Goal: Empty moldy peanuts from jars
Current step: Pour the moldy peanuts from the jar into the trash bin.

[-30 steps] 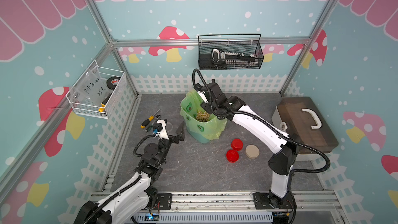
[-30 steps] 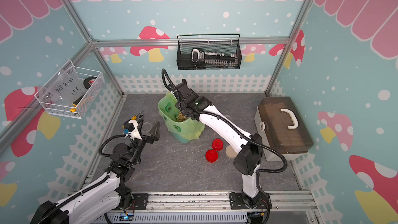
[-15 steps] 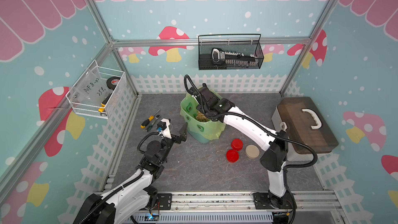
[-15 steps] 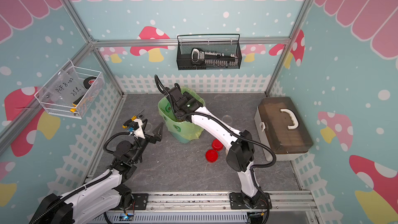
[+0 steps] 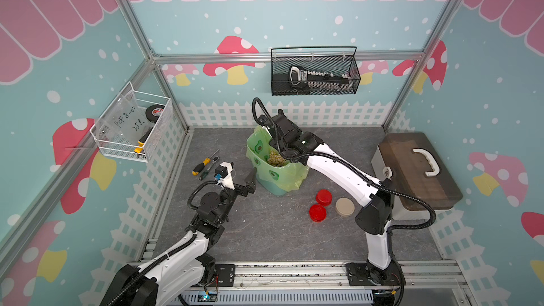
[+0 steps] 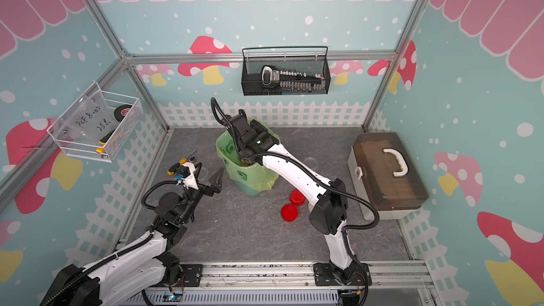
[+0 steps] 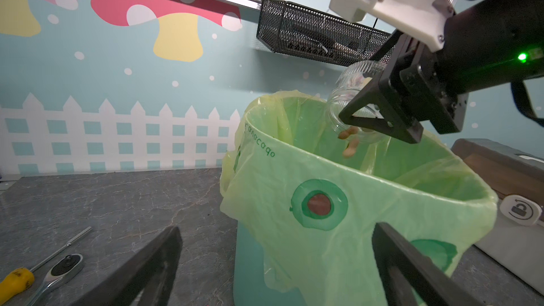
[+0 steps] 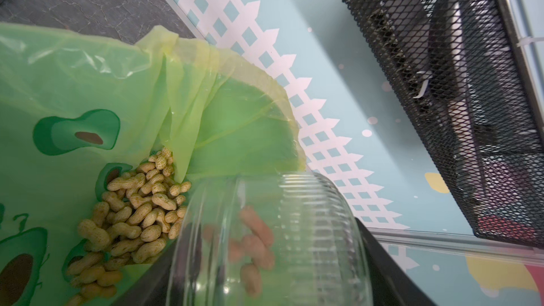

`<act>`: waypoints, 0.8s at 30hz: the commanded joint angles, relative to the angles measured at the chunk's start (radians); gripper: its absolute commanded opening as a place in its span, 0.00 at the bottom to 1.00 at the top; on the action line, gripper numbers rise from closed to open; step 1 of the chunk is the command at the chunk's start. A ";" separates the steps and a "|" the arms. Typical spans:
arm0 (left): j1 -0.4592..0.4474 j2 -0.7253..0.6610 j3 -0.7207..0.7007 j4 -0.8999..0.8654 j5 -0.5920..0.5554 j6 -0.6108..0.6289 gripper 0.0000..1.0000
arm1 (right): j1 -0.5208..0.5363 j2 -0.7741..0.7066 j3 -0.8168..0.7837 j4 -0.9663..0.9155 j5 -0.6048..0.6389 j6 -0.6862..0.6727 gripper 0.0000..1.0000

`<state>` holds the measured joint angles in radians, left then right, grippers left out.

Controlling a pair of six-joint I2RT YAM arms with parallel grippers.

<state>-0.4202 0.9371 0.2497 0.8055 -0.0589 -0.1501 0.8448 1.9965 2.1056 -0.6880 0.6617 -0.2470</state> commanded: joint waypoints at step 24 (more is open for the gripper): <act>0.006 0.003 0.031 0.018 0.008 0.002 0.99 | 0.015 0.010 0.033 0.021 0.079 -0.059 0.49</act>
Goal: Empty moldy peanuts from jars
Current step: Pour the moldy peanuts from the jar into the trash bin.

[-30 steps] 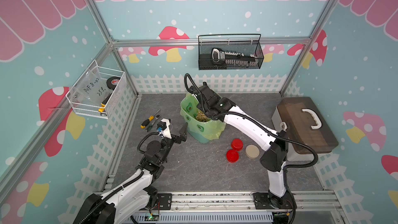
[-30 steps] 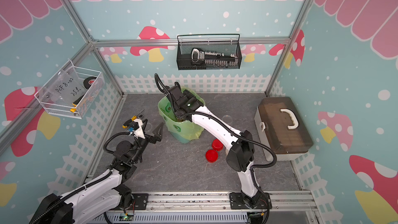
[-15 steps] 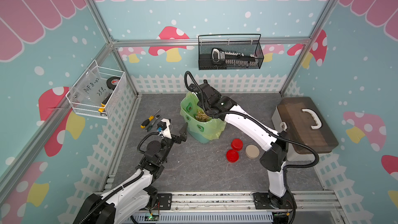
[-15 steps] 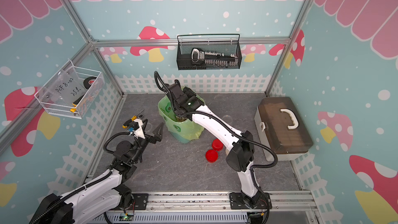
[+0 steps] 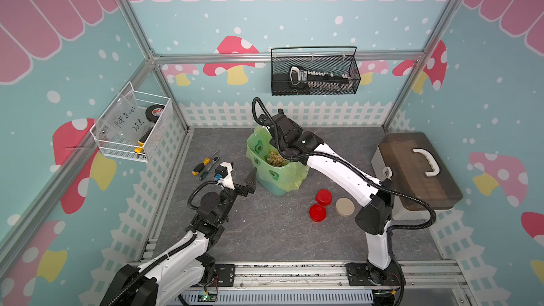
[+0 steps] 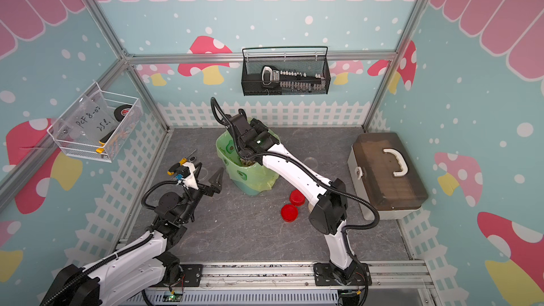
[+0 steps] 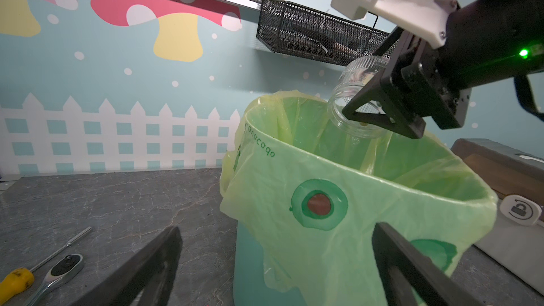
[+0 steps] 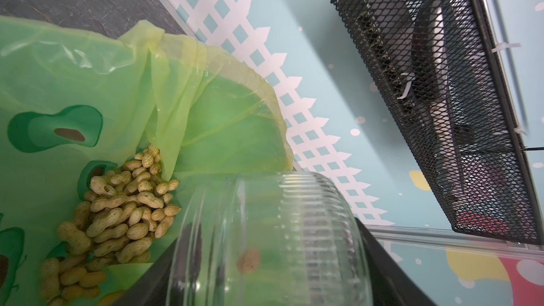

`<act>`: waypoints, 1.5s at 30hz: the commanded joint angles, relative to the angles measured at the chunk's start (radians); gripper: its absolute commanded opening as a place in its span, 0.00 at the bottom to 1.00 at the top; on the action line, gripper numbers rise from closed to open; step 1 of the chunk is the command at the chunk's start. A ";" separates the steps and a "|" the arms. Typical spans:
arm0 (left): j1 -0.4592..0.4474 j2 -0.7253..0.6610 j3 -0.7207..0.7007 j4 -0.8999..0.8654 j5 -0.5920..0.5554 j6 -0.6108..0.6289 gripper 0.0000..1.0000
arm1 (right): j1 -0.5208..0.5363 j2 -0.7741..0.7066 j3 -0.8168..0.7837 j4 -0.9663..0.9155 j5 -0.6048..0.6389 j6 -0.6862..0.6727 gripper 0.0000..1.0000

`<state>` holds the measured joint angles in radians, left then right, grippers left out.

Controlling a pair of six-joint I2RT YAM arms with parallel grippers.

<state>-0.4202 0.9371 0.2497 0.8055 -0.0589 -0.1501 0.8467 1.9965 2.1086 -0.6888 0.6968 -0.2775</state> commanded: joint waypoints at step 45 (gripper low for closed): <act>0.005 -0.004 0.030 0.014 0.006 0.005 0.99 | 0.053 0.002 0.086 -0.008 0.049 -0.028 0.48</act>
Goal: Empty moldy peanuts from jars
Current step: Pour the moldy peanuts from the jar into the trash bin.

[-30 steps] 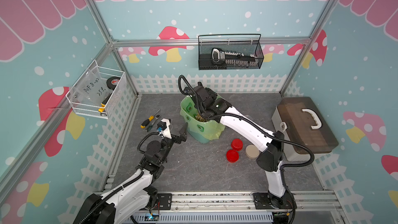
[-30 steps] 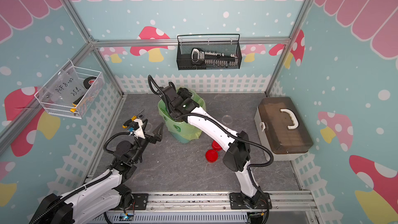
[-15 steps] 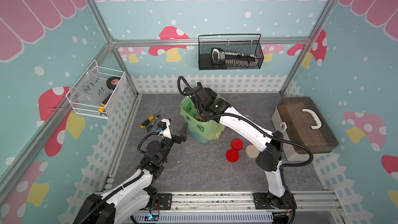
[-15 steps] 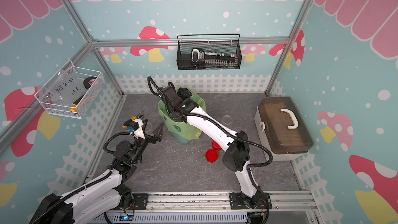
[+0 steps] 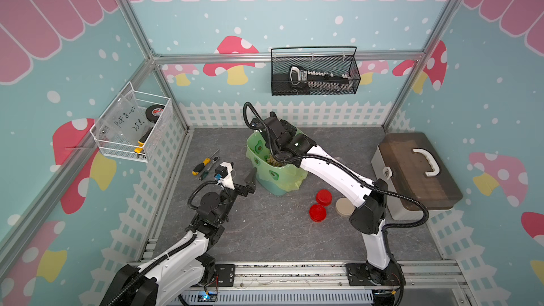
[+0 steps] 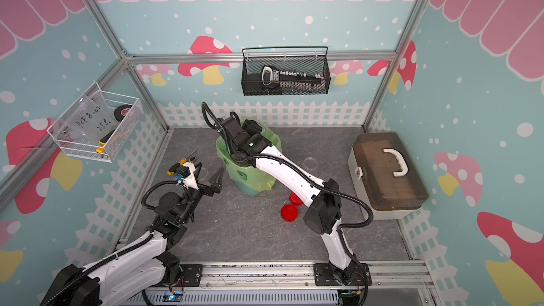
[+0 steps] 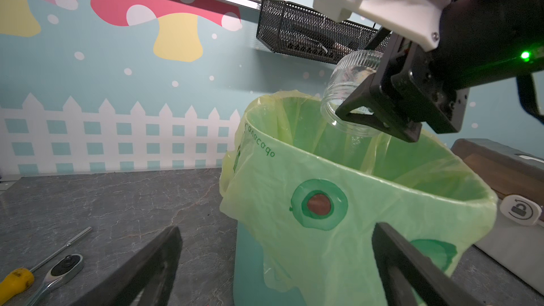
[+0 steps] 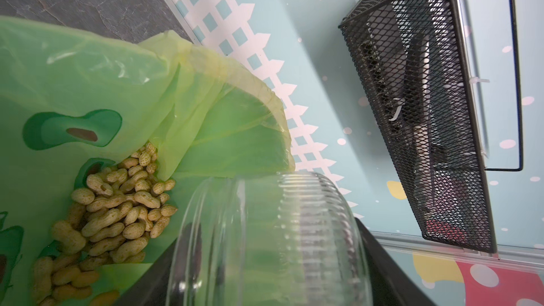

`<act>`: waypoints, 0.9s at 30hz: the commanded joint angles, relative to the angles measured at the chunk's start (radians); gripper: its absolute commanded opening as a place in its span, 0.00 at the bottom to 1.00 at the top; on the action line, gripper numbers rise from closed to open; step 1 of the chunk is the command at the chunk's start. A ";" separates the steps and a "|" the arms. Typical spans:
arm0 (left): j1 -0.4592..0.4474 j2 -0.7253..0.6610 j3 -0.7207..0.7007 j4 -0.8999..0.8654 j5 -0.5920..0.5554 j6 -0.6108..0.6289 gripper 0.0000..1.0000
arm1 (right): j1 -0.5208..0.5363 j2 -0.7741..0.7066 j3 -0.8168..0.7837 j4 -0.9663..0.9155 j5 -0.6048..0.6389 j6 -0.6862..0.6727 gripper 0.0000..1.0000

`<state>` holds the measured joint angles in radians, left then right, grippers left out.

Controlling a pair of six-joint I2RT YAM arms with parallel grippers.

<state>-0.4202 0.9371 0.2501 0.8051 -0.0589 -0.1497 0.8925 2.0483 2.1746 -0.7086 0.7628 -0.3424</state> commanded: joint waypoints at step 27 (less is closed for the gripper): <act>0.006 -0.002 0.035 0.002 0.015 0.005 0.99 | -0.077 -0.202 -0.065 0.011 -0.295 0.287 0.48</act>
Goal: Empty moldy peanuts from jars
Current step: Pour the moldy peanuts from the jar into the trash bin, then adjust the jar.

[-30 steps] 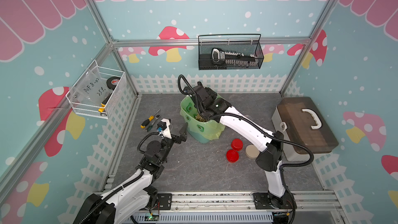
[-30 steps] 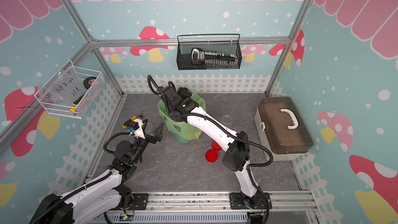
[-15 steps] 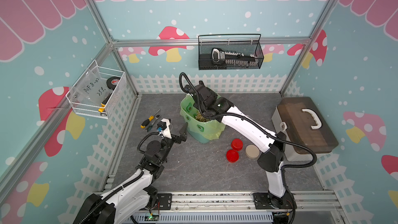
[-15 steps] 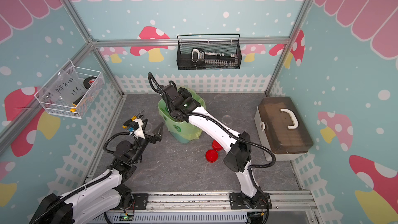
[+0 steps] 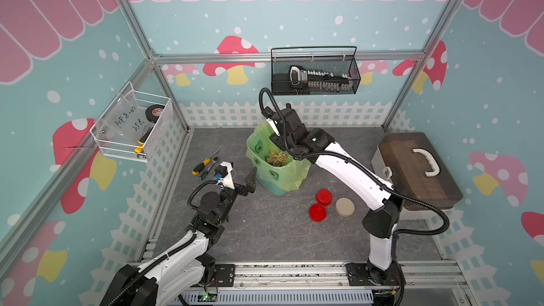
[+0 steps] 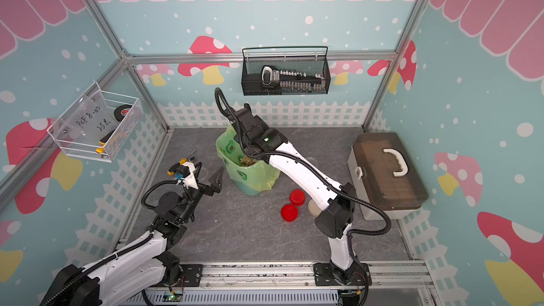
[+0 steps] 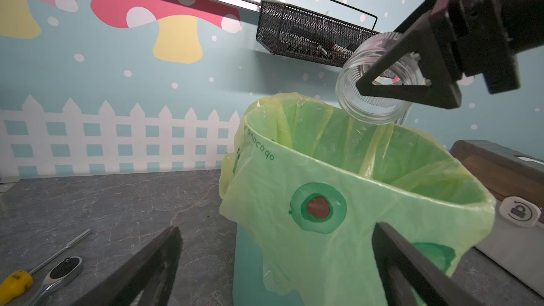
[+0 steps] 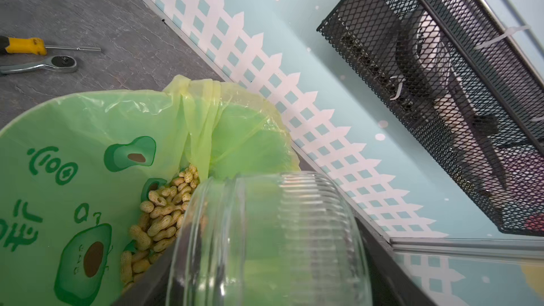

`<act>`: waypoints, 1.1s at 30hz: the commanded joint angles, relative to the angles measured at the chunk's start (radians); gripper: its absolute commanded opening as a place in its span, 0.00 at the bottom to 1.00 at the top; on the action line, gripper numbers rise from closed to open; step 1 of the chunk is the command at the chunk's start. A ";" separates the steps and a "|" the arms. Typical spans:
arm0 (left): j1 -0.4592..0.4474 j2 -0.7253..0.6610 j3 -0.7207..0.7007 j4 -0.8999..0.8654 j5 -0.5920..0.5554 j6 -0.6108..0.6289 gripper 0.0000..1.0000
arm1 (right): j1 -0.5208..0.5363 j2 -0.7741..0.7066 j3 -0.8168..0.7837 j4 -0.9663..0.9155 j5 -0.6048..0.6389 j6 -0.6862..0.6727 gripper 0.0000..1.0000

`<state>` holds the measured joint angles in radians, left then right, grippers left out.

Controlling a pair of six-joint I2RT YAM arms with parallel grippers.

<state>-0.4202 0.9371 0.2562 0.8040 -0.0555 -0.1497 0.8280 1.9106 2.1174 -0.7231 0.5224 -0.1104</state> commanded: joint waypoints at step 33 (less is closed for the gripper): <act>0.005 -0.001 0.034 -0.006 0.020 0.007 0.99 | -0.305 -0.308 -0.336 0.306 -0.831 0.486 0.47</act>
<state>-0.4202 0.9371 0.2626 0.7971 -0.0483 -0.1497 0.5346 1.6417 1.7958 -0.5186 -0.1799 0.3084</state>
